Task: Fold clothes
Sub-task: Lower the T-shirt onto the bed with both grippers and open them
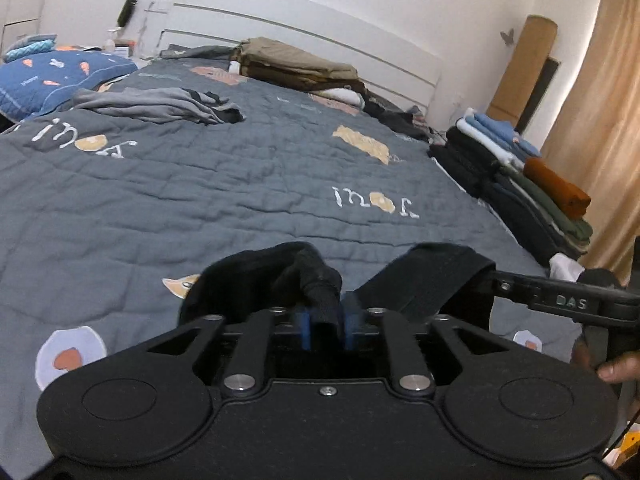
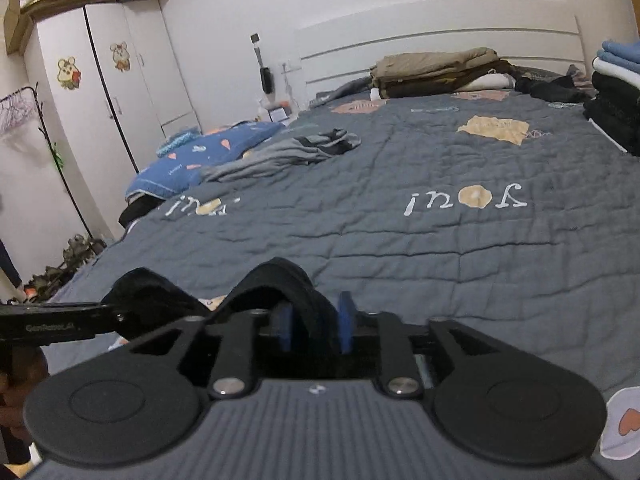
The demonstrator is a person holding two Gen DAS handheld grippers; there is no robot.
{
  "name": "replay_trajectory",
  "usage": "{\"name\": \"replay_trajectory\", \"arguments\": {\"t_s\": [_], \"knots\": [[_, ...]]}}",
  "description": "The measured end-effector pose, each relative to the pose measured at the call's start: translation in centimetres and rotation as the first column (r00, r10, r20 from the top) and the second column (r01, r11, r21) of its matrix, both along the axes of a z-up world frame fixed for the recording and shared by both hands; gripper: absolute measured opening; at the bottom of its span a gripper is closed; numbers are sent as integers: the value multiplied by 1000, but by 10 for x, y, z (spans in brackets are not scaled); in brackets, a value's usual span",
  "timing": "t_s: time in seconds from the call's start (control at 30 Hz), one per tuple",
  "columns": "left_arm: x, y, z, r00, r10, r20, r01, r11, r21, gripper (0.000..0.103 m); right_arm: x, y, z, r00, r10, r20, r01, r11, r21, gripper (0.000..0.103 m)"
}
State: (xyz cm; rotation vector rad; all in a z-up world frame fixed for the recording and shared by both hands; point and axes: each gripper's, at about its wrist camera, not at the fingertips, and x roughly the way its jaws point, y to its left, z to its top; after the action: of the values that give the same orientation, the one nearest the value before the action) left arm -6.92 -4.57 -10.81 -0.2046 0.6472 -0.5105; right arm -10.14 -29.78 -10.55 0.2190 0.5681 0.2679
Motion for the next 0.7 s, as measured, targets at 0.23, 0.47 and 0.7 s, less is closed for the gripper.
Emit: {"name": "replay_trajectory", "arguments": {"t_s": [0.23,0.47,0.7], "knots": [[-23,38,27,996,-25,90,30,999,-45,61,-11,-9,14,998,65,19,-66,997,39,42],[-16,33,6,997,-11,74,0,990,141,67,-15,-21,14,996,87,-4,-87,996,-18,48],[9,23,-37,998,2,-64,16,962,272,67,-9,-25,-4,991,96,-98,-99,995,-32,48]]}}
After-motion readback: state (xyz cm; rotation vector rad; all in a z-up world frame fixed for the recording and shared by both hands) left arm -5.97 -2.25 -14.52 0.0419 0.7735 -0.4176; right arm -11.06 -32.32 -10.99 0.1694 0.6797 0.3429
